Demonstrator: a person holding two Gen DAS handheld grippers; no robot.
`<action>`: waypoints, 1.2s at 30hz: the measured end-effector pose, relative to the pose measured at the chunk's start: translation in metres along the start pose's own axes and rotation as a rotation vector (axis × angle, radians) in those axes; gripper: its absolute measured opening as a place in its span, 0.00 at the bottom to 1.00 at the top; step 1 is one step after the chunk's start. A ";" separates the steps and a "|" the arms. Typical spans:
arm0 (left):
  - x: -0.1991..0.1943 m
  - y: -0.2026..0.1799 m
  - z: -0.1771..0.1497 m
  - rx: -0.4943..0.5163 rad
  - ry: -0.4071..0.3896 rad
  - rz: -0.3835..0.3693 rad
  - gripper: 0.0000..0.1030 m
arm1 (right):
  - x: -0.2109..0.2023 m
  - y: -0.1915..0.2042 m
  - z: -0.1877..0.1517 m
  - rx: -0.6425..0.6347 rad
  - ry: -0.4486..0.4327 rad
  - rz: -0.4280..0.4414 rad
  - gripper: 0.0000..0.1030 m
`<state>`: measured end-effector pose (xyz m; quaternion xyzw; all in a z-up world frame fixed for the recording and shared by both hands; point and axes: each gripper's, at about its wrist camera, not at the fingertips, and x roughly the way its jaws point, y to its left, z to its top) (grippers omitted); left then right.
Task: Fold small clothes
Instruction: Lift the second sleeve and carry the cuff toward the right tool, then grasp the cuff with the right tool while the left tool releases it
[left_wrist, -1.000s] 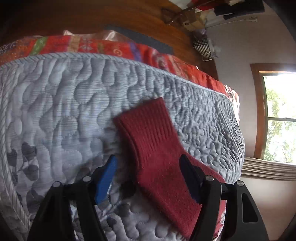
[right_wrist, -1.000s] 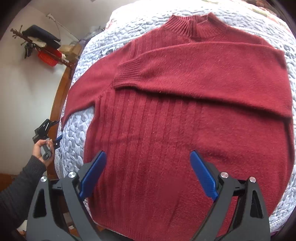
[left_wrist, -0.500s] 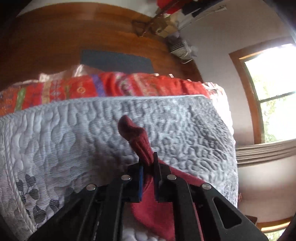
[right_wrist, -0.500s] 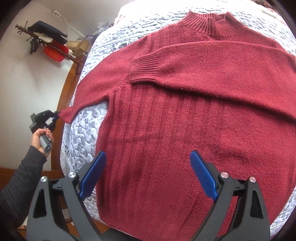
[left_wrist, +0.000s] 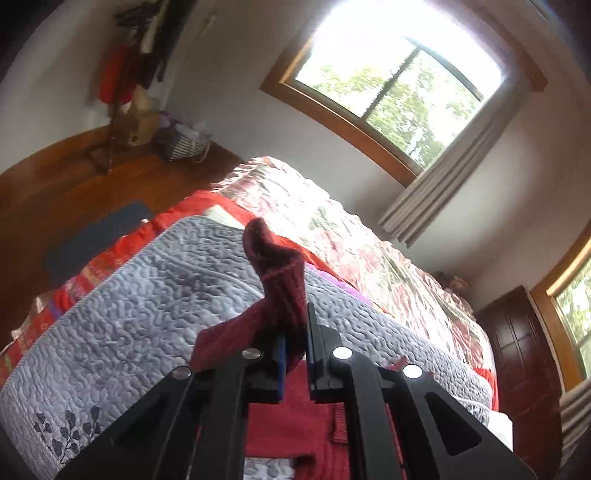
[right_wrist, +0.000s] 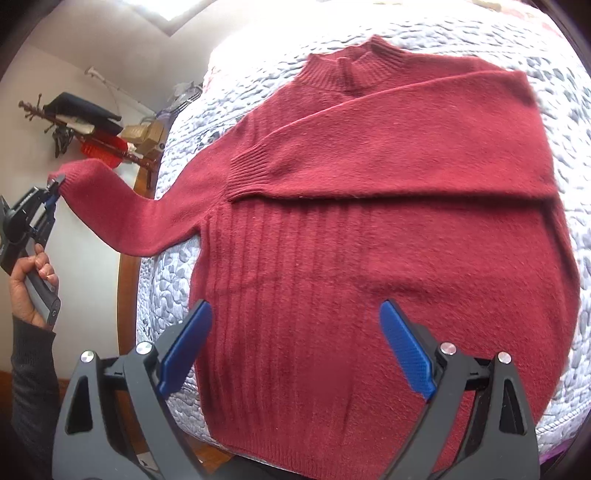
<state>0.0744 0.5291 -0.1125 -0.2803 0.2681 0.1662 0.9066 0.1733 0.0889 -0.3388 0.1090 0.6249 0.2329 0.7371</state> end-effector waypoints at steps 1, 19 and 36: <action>0.006 -0.018 -0.005 0.037 0.011 -0.011 0.08 | -0.004 -0.006 -0.001 0.012 -0.005 0.002 0.89; 0.183 -0.172 -0.183 0.325 0.384 -0.109 0.08 | -0.021 -0.104 0.027 0.154 -0.041 -0.009 0.89; 0.179 -0.143 -0.219 0.278 0.615 -0.002 0.86 | 0.100 -0.077 0.164 0.232 0.107 0.389 0.89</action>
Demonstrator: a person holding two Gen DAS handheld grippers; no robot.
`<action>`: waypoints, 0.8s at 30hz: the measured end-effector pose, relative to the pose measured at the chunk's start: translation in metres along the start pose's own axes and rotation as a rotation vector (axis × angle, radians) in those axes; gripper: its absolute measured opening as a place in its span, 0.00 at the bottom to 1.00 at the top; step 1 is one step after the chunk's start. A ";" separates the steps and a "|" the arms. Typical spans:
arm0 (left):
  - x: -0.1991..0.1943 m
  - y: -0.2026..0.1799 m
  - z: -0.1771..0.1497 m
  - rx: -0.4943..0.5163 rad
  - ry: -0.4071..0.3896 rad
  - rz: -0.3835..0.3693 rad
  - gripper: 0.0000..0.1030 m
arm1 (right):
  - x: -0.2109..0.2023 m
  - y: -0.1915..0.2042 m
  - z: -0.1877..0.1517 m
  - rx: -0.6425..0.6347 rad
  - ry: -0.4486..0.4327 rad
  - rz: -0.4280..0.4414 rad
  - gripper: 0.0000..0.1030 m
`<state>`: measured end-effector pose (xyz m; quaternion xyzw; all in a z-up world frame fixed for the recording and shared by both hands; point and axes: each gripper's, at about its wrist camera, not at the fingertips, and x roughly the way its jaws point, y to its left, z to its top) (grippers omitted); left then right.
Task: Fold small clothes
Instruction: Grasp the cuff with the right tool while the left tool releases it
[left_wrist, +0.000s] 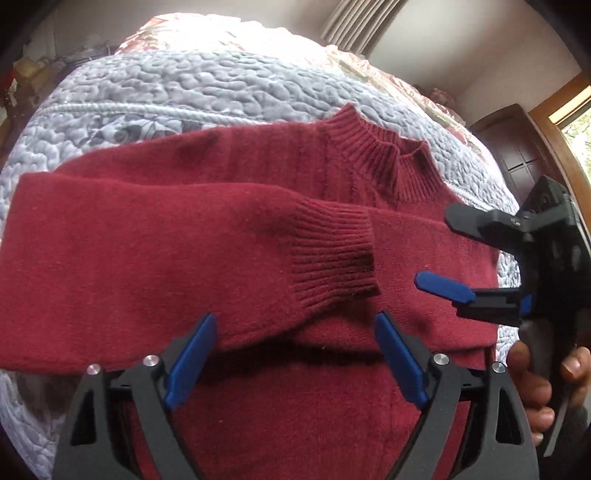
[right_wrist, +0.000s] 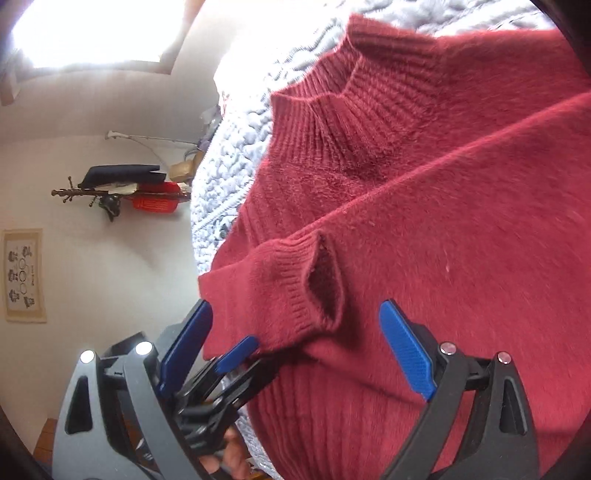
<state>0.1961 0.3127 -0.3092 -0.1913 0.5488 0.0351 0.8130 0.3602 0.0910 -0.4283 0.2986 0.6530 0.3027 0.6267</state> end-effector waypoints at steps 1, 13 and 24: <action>-0.002 0.005 -0.001 -0.009 0.014 0.007 0.88 | 0.007 -0.002 0.002 0.008 0.010 0.004 0.88; -0.022 0.047 -0.002 -0.016 0.041 0.091 0.89 | 0.049 0.007 0.009 0.005 0.056 0.078 0.88; -0.028 0.055 -0.004 -0.030 0.037 0.077 0.89 | 0.066 0.004 0.023 0.023 0.129 0.119 0.57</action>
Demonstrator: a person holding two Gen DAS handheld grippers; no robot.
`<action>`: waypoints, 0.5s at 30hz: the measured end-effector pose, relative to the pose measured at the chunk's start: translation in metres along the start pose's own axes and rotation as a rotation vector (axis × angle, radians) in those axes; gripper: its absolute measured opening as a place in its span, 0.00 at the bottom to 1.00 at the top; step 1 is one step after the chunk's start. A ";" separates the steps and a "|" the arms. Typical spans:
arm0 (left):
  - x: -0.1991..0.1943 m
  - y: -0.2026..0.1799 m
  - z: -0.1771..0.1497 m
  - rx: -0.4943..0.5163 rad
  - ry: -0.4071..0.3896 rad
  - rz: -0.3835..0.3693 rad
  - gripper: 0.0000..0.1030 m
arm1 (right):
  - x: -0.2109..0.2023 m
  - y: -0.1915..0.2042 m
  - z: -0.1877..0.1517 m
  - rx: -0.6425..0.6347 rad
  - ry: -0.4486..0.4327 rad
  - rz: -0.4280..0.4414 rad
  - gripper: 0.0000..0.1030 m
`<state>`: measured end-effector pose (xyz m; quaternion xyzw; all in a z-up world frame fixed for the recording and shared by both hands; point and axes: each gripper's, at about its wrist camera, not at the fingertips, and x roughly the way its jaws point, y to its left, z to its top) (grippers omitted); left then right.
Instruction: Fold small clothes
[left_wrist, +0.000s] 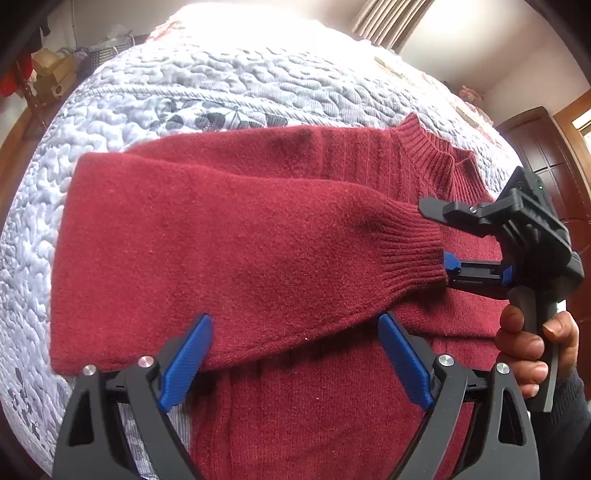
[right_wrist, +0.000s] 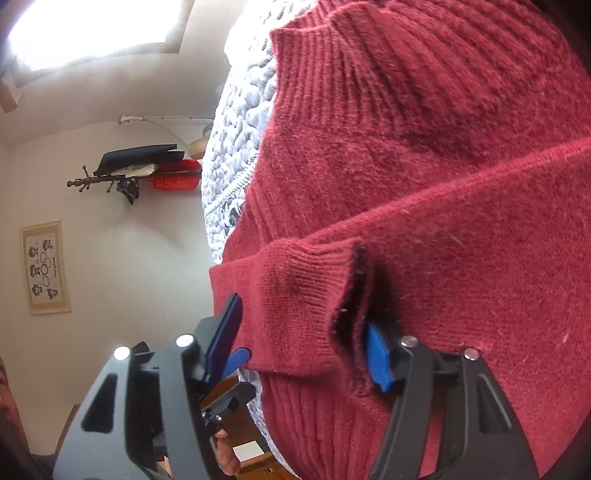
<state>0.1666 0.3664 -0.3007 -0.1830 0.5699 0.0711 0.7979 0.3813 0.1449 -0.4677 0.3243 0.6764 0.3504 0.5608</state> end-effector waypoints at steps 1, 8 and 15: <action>0.001 0.000 -0.001 -0.001 0.000 -0.002 0.89 | -0.001 -0.002 -0.001 0.002 0.006 0.004 0.57; -0.004 0.009 -0.013 -0.020 -0.004 -0.003 0.89 | 0.008 0.002 0.001 -0.045 0.039 -0.006 0.37; -0.014 0.013 -0.017 -0.033 0.001 0.012 0.89 | -0.010 0.028 -0.004 -0.118 0.006 -0.038 0.05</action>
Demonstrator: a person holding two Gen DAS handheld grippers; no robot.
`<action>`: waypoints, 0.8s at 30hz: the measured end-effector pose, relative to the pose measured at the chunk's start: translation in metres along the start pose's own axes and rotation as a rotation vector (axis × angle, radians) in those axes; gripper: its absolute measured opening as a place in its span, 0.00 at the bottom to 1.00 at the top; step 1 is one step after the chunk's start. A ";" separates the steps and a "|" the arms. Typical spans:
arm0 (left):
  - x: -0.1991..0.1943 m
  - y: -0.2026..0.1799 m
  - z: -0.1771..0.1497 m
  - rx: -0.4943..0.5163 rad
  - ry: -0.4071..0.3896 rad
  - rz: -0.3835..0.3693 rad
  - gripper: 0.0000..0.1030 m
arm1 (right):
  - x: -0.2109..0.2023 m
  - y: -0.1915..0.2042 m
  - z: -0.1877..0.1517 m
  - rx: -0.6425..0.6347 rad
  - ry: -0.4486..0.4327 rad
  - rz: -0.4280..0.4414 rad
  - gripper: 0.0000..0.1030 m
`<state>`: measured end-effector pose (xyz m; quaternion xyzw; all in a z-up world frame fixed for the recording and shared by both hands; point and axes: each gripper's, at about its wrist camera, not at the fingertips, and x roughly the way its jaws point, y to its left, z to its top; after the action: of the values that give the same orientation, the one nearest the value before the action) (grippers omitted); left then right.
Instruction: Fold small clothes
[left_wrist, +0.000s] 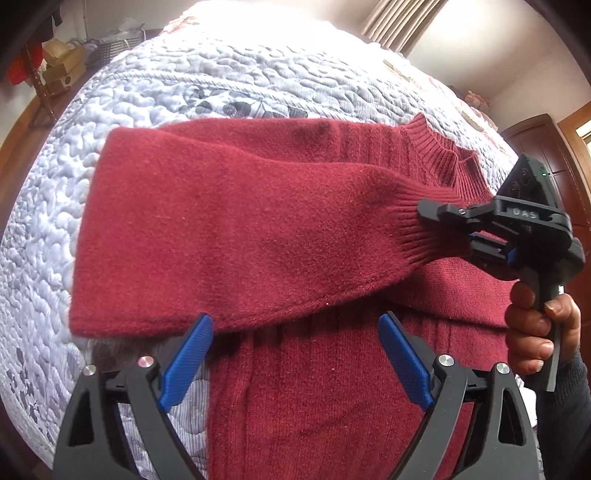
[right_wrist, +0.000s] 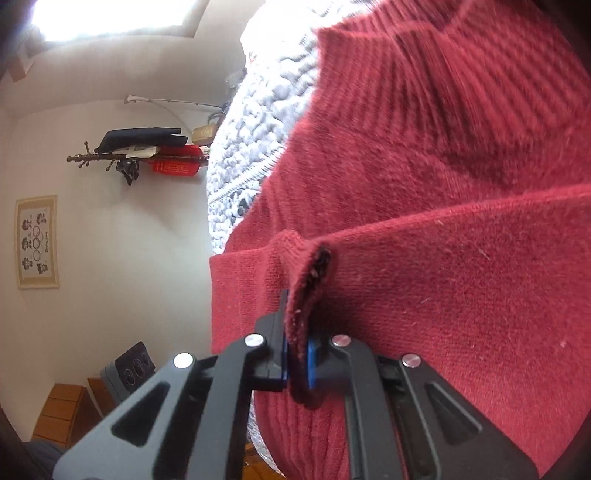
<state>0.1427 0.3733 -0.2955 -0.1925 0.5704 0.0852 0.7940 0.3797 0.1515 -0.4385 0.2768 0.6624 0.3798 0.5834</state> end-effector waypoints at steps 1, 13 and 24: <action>-0.002 0.001 -0.001 -0.002 0.000 0.000 0.89 | -0.007 0.008 0.000 -0.014 -0.012 -0.004 0.05; -0.037 0.040 -0.021 -0.095 0.020 0.079 0.89 | -0.123 0.039 0.003 -0.067 -0.189 -0.041 0.05; -0.032 0.029 -0.013 -0.067 0.005 0.085 0.89 | -0.177 -0.012 -0.024 0.027 -0.243 -0.077 0.05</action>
<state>0.1106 0.3975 -0.2749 -0.1945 0.5768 0.1374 0.7814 0.3861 -0.0029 -0.3479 0.3028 0.6022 0.3118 0.6697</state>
